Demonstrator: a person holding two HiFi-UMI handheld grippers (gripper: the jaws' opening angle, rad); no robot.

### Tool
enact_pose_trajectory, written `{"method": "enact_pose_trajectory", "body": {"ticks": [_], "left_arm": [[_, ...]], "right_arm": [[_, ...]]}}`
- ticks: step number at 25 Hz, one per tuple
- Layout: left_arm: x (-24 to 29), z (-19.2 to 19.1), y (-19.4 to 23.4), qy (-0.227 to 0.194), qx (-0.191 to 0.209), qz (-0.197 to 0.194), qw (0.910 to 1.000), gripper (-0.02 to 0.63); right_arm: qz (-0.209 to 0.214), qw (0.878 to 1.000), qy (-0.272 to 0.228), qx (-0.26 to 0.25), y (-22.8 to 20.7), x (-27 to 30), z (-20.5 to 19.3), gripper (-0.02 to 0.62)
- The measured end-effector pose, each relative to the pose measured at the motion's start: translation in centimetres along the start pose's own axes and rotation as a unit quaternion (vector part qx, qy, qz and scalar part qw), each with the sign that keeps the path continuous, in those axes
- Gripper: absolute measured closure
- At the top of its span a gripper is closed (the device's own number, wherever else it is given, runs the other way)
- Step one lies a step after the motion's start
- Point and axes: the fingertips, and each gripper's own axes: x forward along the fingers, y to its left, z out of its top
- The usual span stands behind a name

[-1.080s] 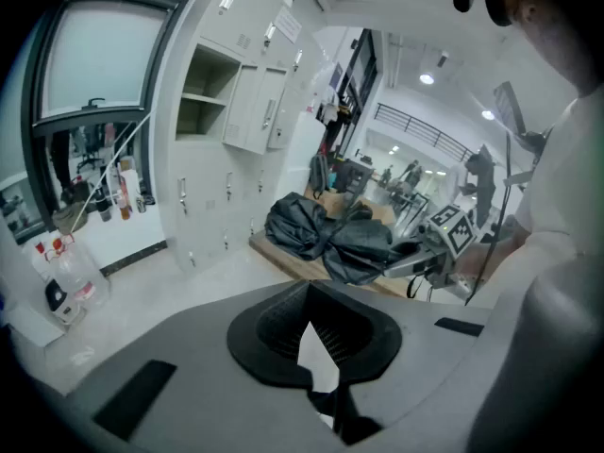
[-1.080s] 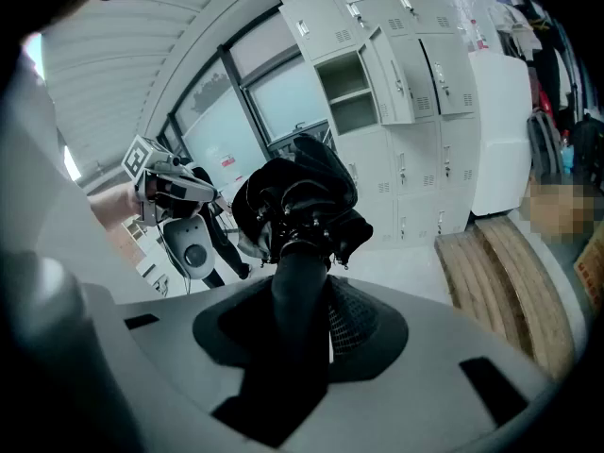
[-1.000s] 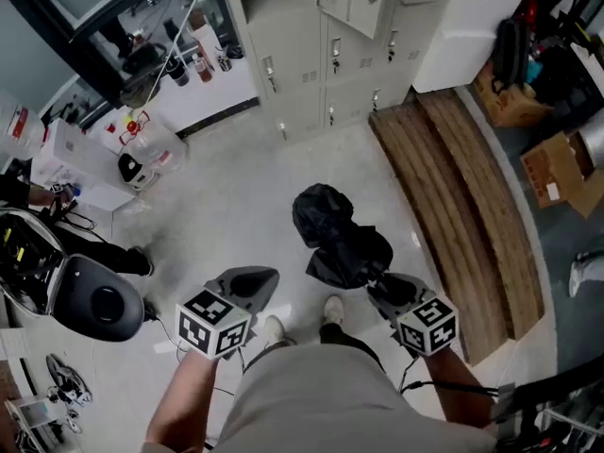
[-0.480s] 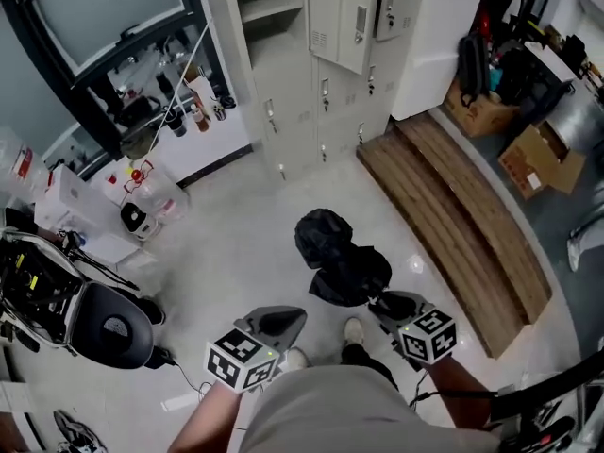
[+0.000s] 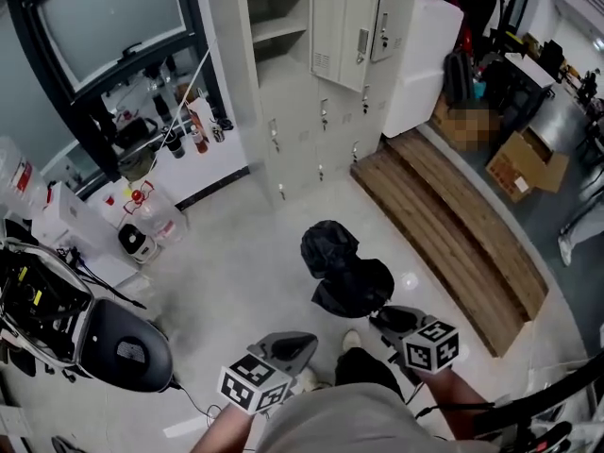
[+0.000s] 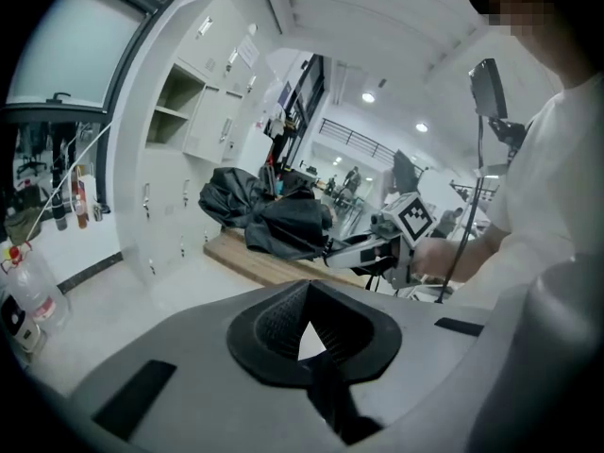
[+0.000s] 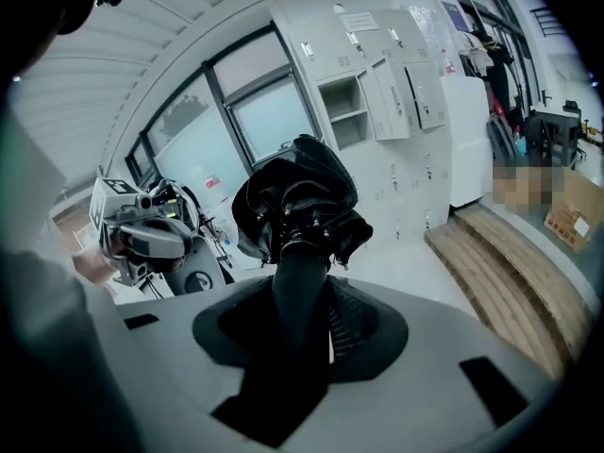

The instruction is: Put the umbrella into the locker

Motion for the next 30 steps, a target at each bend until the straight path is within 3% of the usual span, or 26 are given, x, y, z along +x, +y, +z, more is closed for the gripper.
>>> {"method": "enact_pose_trajectory", "body": {"ticks": [8,23,30], "left_arm": [[1.2,2.5,2.7,-0.011,0.009,-0.002,0.9999,0.597],[9.4,18.3,15.5,-0.011,0.041,0.03,0.9987,0.597],[14.0,23.0,18.5,0.003,0.047,0.013,0.9988,0.597]], "right_arm": [[-0.01,1.0,-0.01,-0.014,-2.6,0.9,6.1,0.443],[0.017,0.996,-0.03,-0.082,-14.9,9.3,25.5,0.443],[0.021,0.994,-0.045,-0.093,-19.7,11.6,31.3,0.443]]}}
